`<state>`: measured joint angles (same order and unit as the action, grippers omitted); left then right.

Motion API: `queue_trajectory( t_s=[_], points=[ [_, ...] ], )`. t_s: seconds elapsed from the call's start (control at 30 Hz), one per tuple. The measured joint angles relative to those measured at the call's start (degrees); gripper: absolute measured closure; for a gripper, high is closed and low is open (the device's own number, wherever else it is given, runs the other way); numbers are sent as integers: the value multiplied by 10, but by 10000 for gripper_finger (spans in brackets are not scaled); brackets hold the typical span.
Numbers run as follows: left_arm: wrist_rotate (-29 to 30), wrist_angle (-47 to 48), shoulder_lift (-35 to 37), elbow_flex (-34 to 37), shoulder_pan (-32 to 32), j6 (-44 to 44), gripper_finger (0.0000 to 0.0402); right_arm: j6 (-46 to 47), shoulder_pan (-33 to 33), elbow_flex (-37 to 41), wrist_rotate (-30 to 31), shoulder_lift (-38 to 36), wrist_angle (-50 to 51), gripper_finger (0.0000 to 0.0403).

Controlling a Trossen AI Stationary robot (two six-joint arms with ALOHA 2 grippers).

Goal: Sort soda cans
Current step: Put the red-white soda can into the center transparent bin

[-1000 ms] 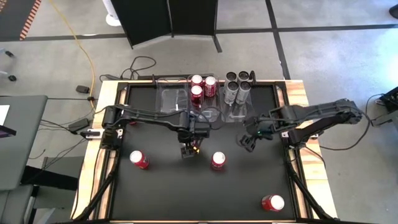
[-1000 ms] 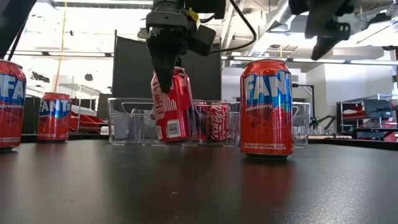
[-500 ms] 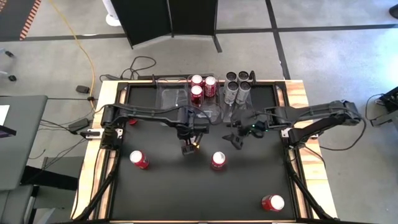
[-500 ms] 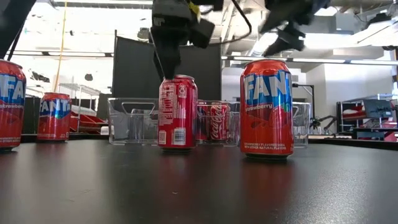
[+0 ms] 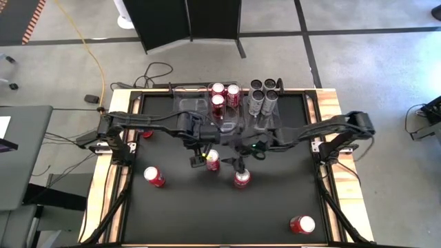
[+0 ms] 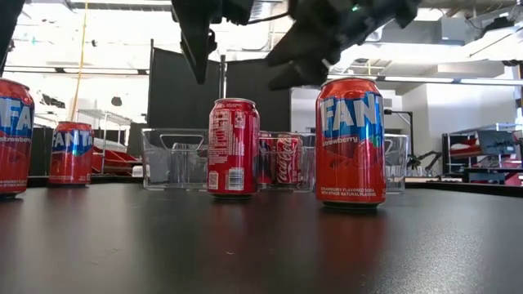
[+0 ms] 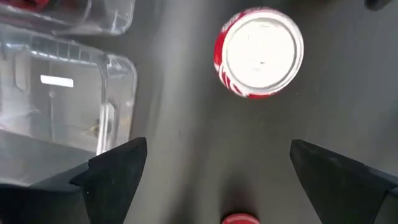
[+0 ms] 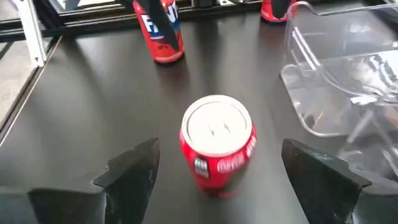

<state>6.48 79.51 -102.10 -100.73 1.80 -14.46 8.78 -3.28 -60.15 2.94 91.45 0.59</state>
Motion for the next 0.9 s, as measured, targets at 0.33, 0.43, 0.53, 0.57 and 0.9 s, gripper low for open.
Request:
queue_trajectory(
  t_s=[0.33,0.43,0.53,0.57,0.9],
  points=[
    [10,-27,0,67,1,-12,11,2,10,-50,-5,73,6,5],
    [11,-33,1,71,1,-14,11,2,17,-56,-17,88,6,4],
    [14,-33,3,71,0,-20,11,3,20,-62,-20,104,4,4],
    [16,-32,6,71,0,-20,11,4,20,-65,-21,110,4,4],
    [33,-30,71,71,-15,-28,11,-2,26,-70,-56,120,-24,4]
  ],
)
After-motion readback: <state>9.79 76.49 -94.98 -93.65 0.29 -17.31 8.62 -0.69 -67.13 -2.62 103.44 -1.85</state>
